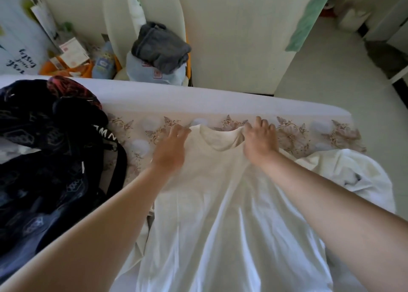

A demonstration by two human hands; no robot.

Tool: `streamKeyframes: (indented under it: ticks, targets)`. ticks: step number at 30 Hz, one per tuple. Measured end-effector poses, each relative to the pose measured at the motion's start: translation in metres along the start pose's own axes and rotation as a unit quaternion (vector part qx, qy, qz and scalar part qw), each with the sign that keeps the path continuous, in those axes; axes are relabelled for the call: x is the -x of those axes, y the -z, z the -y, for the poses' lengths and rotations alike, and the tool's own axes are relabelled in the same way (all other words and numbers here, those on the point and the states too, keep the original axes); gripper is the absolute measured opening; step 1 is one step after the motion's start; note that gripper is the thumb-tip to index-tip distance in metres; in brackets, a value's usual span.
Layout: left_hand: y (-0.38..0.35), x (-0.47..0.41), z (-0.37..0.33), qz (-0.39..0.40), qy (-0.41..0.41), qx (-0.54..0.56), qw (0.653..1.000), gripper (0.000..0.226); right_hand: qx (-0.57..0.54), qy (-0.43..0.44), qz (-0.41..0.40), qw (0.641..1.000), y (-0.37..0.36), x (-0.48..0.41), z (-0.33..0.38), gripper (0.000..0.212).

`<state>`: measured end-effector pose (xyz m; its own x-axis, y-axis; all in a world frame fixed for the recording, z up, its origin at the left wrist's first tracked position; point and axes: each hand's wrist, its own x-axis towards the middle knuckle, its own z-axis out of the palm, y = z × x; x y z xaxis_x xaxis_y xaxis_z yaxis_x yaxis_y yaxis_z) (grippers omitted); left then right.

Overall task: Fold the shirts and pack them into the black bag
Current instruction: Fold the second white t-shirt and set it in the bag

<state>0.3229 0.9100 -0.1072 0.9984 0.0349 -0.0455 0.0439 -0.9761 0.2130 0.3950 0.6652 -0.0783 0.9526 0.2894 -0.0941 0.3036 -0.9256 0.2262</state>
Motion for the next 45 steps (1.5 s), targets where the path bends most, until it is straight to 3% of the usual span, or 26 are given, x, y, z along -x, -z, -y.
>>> streamKeyframes:
  ticks: [4,7,10,12,14,17,20,22,24,27,29,30,31,33,35,37,39,41,45]
  targets:
    - [0.017,0.043,0.023,-0.041,0.096,0.034,0.994,0.046,-0.133,0.161,-0.069,0.975,-0.004,0.027,0.059,0.044]
    - [0.029,0.084,0.040,0.044,0.218,0.076,0.972,0.055,-0.175,0.258,0.028,0.950,-0.009,0.052,0.102,0.053]
    - [0.032,0.122,0.050,0.158,0.240,0.061,0.956,0.067,-0.134,0.229,0.123,0.956,-0.013,0.070,0.125,0.062]
    - [0.036,0.135,0.050,0.178,0.251,0.091,0.947,0.048,-0.116,0.207,0.129,0.963,-0.011,0.076,0.129,0.065]
    - [0.043,0.139,0.045,0.152,0.267,0.121,0.944,0.032,-0.115,0.186,0.140,0.966,-0.007,0.079,0.130,0.069]
    - [0.062,0.142,0.040,0.051,0.323,0.206,0.922,0.023,-0.107,0.177,0.152,0.966,-0.004,0.088,0.133,0.075]
    - [0.089,0.139,0.049,-0.033,0.274,0.168,0.946,0.009,-0.111,0.187,0.183,0.959,-0.004,0.094,0.131,0.072]
    - [0.110,0.130,0.067,-0.061,0.206,0.014,0.977,0.018,-0.118,0.182,0.185,0.958,-0.003,0.094,0.130,0.070]
    - [0.131,0.119,0.085,-0.040,0.179,-0.142,0.973,0.035,-0.113,0.179,0.188,0.959,-0.002,0.092,0.132,0.070]
    - [0.144,0.108,0.090,-0.022,0.192,-0.252,0.948,0.036,-0.119,0.173,0.201,0.957,0.001,0.090,0.138,0.074]
    - [0.130,0.103,0.076,-0.040,0.128,-0.222,0.966,0.040,-0.149,0.175,0.197,0.953,0.004,0.091,0.138,0.073]
    - [0.116,0.102,0.064,-0.038,0.066,-0.145,0.987,0.045,-0.178,0.179,0.190,0.949,0.004,0.092,0.136,0.071]
    - [0.100,0.103,0.051,-0.008,0.002,-0.046,0.999,0.050,-0.213,0.181,0.182,0.943,0.004,0.093,0.133,0.069]
    - [0.068,0.109,0.024,0.140,-0.065,0.063,0.986,0.054,-0.288,0.168,0.158,0.929,0.003,0.095,0.121,0.061]
    - [0.041,0.113,0.014,0.282,-0.007,0.017,0.959,0.060,-0.337,0.145,0.093,0.926,-0.001,0.094,0.101,0.050]
    - [0.026,0.112,0.013,0.334,0.087,-0.076,0.935,0.062,-0.330,0.122,0.006,0.936,-0.007,0.088,0.074,0.041]
    - [0.028,0.101,0.005,0.294,0.132,-0.176,0.930,0.059,-0.307,0.084,-0.068,0.945,-0.012,0.080,0.042,0.040]
    - [0.033,0.078,-0.015,0.213,0.133,-0.206,0.946,0.045,-0.291,0.030,-0.087,0.952,-0.019,0.071,0.010,0.046]
    - [0.020,0.028,-0.070,0.115,0.027,-0.104,0.988,0.033,-0.232,-0.073,-0.044,0.969,-0.044,0.058,-0.058,0.046]
